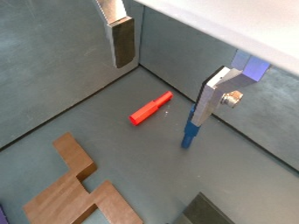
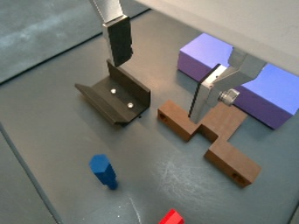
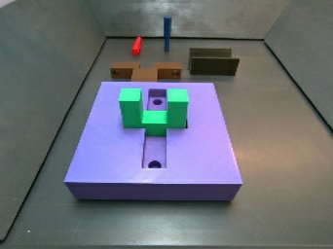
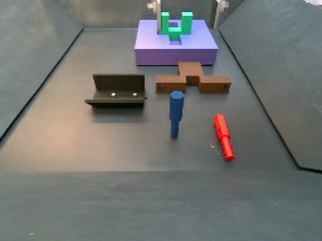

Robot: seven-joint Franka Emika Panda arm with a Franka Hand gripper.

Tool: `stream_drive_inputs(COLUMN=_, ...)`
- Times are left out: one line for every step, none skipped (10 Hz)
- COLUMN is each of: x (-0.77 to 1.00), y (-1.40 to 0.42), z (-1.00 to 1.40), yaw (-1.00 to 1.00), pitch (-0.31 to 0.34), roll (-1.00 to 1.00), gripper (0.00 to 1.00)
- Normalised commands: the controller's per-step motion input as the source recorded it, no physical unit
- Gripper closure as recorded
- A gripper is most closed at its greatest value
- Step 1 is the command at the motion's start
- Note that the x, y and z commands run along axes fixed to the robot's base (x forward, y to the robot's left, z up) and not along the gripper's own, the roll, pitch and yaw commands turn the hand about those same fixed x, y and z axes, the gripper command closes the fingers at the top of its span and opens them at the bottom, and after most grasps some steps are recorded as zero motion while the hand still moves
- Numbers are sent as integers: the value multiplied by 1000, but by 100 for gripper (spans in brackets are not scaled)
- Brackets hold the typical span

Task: Pick up the brown object. Move up. Place the brown object on the fixture. Regrasp the brown object. Move to above the board. Insert the brown object.
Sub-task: Pick up the brown object.

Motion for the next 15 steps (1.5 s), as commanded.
stream_drive_inputs(x=0, y=-80, z=-26, yaw=0, pitch=-9, roll=0, gripper=0)
stream_drive_inputs(x=0, y=-249, z=-100, yaw=0, pitch=-47, roll=-119, gripper=0)
stream_drive_inputs(x=0, y=-594, z=-100, yaw=14, pitch=-43, roll=-29, gripper=0)
stream_drive_inputs(x=0, y=-740, z=-126, yaw=60, pitch=-27, roll=0, gripper=0)
stream_drive_inputs(x=63, y=-780, z=-200, yaw=97, pitch=-3, roll=0, gripper=0)
stream_drive_inputs(x=109, y=-777, z=-331, yaw=103, pitch=0, roll=0, gripper=0)
stream_drive_inputs(x=111, y=-829, z=-343, yaw=103, pitch=0, roll=13, gripper=0)
stream_drive_inputs(x=97, y=-829, z=-351, yaw=97, pitch=0, roll=59, gripper=0)
stream_drive_inputs(x=57, y=-777, z=-397, yaw=77, pitch=0, roll=86, gripper=0)
stream_drive_inputs(x=0, y=-689, z=-443, yaw=77, pitch=0, roll=90, gripper=0)
stream_drive_inputs(x=-11, y=-549, z=-509, yaw=14, pitch=-44, roll=71, gripper=0)
stream_drive_inputs(x=-49, y=-380, z=-700, yaw=20, pitch=-93, roll=80, gripper=0)
stream_drive_inputs(x=-86, y=-263, z=-840, yaw=34, pitch=-126, roll=111, gripper=0)
stream_drive_inputs(x=-89, y=-229, z=-880, yaw=43, pitch=-114, roll=146, gripper=0)
stream_drive_inputs(x=-117, y=-209, z=-849, yaw=26, pitch=-111, roll=133, gripper=0)
